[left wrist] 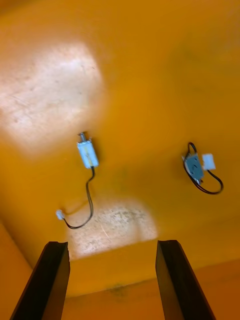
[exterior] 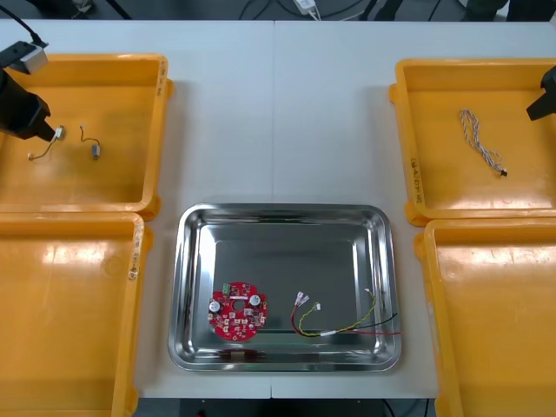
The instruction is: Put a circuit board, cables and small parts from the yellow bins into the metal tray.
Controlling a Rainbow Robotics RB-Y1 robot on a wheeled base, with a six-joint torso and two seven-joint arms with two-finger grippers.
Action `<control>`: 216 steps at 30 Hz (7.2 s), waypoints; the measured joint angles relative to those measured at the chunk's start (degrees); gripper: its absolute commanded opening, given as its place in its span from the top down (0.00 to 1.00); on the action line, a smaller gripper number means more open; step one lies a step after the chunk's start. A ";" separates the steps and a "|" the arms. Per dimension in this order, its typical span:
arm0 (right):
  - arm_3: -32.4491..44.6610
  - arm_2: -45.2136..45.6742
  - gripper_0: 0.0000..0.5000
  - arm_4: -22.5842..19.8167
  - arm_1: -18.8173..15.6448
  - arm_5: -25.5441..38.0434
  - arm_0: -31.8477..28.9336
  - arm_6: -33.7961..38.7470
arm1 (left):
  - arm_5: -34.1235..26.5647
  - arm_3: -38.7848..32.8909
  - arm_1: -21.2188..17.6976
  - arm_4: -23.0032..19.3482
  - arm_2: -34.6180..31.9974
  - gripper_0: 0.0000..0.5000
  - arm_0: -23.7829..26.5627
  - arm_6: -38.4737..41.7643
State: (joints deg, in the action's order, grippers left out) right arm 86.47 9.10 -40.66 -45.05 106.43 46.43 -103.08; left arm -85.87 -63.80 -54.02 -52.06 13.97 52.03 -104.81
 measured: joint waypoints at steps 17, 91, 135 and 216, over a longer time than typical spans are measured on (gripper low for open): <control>-5.99 -2.84 0.00 0.85 -0.05 -4.27 0.01 -17.97 | 9.58 9.06 3.08 4.34 0.32 0.00 2.28 -0.01; -28.20 -4.67 0.00 3.12 9.30 -29.03 0.32 -22.65 | 21.07 15.53 7.75 3.51 0.32 0.00 0.76 -0.01; -20.38 -4.46 1.00 4.90 9.16 -20.94 0.30 -22.66 | 8.45 6.17 5.30 2.68 0.32 1.00 -0.10 -0.01; 29.15 -31.59 1.00 -21.21 10.55 -5.05 -5.08 -18.95 | -14.78 -49.20 22.51 20.94 18.30 1.00 -15.46 62.58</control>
State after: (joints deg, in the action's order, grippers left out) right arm 115.63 -22.49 -61.87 -34.50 101.39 41.35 -122.03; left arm -100.65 -113.00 -31.50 -31.12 32.27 36.56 -42.23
